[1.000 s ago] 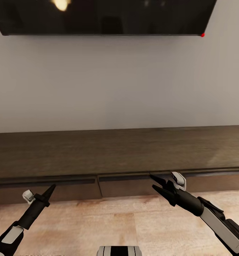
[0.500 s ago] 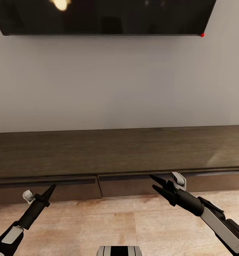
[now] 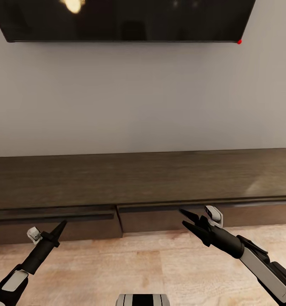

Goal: Place each of the two pumpkins and all three candles from the living room inside a cabinet in the living room (use any cabinet), then make sure every cabinet is closed, and position the cauldron so it is next to a table in the living room.

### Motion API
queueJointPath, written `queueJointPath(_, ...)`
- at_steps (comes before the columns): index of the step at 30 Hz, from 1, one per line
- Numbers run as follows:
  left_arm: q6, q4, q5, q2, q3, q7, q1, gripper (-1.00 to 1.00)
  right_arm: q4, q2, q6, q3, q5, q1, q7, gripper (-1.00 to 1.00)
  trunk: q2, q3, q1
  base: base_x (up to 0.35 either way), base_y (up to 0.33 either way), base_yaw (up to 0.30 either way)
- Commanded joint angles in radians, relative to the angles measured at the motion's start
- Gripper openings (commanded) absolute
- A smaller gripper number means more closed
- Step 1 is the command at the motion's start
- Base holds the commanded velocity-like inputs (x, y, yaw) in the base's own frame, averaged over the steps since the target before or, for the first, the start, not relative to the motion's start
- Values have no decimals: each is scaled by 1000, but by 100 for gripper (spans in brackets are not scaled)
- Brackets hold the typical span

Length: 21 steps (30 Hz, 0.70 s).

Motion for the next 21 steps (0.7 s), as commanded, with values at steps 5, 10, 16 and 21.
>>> queueJointPath(5, 17, -2, 15, 0, 8, -18, -1, -100, 1, -1, 10, 2, -11, -1, 2, 100, 0, -1, -1, -132, 0, 0)
queueJointPath(10, 17, -2, 15, -1, 8, -18, -1, -100, 0, 0, 10, 2, -11, -1, 2, 100, 0, -1, -1, -128, 0, 0)
queueJointPath(16, 17, -2, 15, -1, 8, -18, -1, -100, 1, 0, 10, 2, -11, -1, 2, 100, 0, -1, -1, -58, 0, 0)
queueJointPath(21, 17, -2, 15, -1, 8, -18, -1, -100, 0, 0, 10, 2, -11, -1, 2, 100, 0, -1, -1, -90, 0, 0)
